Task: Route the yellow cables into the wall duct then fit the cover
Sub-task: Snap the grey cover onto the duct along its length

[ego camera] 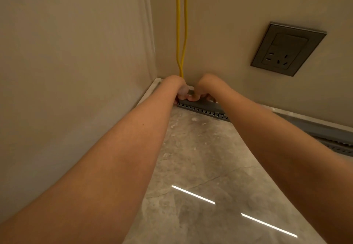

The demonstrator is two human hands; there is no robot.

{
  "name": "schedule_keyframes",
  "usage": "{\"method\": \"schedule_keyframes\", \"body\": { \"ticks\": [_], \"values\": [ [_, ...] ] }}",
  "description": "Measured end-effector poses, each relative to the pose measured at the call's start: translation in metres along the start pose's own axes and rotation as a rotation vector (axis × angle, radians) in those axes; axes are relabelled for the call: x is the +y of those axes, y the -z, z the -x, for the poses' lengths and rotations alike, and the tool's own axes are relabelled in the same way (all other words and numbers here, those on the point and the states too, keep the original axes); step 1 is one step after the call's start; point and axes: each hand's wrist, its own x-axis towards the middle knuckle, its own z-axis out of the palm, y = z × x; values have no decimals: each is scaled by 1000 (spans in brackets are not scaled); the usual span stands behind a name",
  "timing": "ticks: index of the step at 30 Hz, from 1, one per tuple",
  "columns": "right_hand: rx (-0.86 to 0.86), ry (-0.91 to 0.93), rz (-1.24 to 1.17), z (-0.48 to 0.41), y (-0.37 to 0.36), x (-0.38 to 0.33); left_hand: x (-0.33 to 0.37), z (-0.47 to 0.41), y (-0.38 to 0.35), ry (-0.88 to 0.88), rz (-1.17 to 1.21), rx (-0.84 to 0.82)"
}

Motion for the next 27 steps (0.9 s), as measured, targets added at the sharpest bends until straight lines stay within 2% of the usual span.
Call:
{"method": "schedule_keyframes", "body": {
  "ticks": [3,5,11,15,22,27],
  "values": [
    [136,63,-55,1,-7,6,1,-6,-1,-16,88,6],
    [160,103,-98,0,-14,9,-7,-9,-4,-39,181,39],
    [93,254,-443,16,-28,29,-24,-6,-8,-100,470,39],
    [54,273,-498,25,-29,35,-28,-5,-10,-104,526,60],
    [160,202,-439,28,-27,27,-30,2,-5,-145,367,60],
    [206,171,-315,23,-27,20,-16,9,1,-126,20,50]
  ]
}}
